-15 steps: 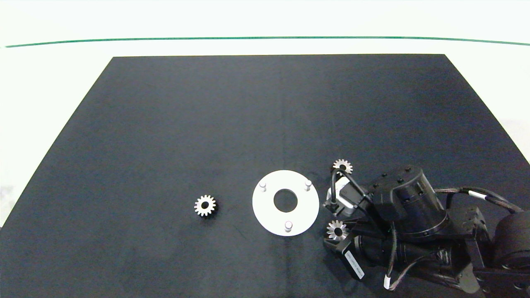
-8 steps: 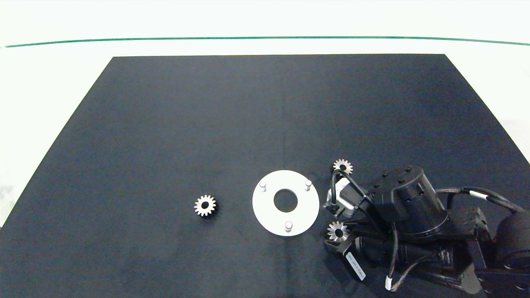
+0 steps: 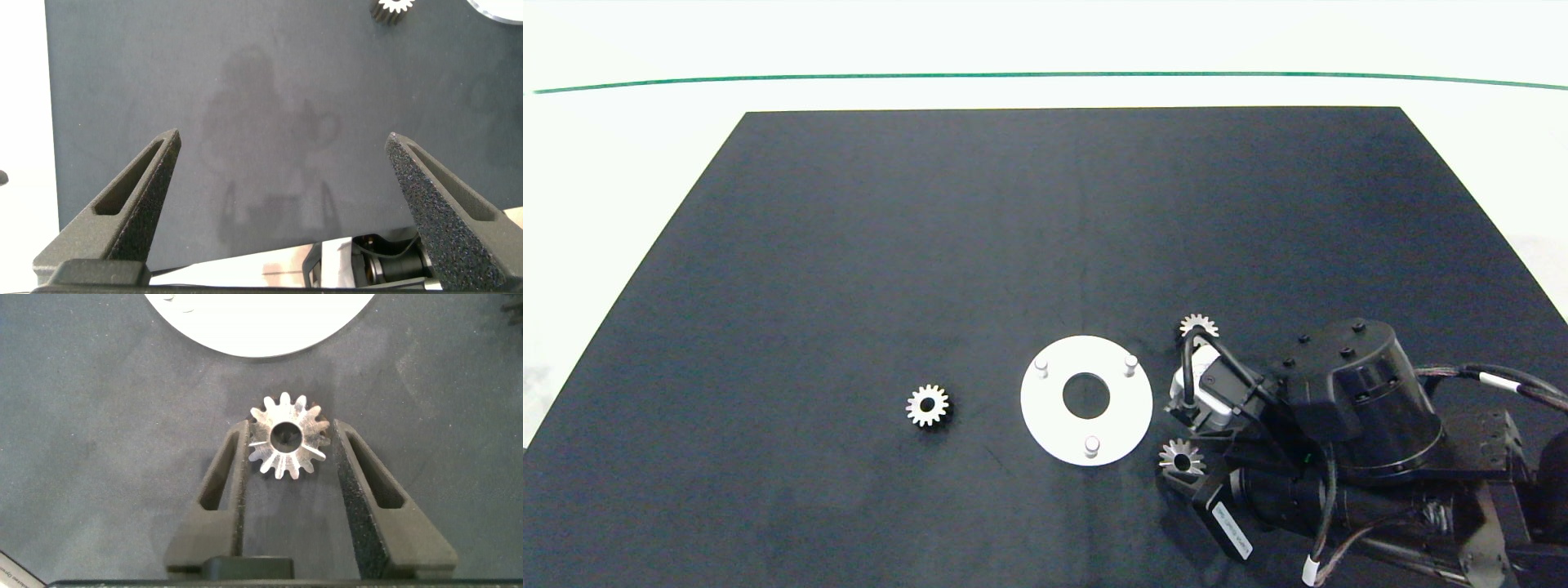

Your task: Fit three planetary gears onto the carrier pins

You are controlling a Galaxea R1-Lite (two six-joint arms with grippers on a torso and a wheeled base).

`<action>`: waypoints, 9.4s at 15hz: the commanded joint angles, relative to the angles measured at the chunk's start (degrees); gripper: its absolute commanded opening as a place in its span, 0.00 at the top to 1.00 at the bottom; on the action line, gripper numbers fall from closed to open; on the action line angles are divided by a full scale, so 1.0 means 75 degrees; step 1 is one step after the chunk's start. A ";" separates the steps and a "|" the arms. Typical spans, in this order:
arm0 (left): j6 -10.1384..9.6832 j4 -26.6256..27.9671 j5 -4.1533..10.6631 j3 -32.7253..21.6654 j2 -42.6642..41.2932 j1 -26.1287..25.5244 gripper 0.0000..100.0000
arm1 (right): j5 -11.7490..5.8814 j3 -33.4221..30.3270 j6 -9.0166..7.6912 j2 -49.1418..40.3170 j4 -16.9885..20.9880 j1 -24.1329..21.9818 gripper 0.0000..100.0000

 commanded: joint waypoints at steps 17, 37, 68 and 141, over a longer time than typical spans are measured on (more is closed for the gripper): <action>0.0000 0.0019 0.0005 -0.0025 -0.0014 -0.0007 0.00 | 0.0000 0.0153 0.0009 0.0162 -0.0046 -0.0013 0.00; 0.0000 -0.0004 0.0005 -0.0036 0.0009 -0.0019 0.00 | 0.0012 0.0001 0.0021 0.0338 -0.0058 -0.0025 0.21; 0.0000 -0.0016 0.0005 -0.0025 0.0021 -0.0019 0.00 | 0.0012 0.0036 0.0068 0.0385 -0.0105 -0.0072 0.83; 0.0000 -0.0344 -0.0006 -0.0036 0.0279 -0.0147 0.00 | -0.0457 -0.2073 0.0009 0.1428 0.0317 0.1041 0.00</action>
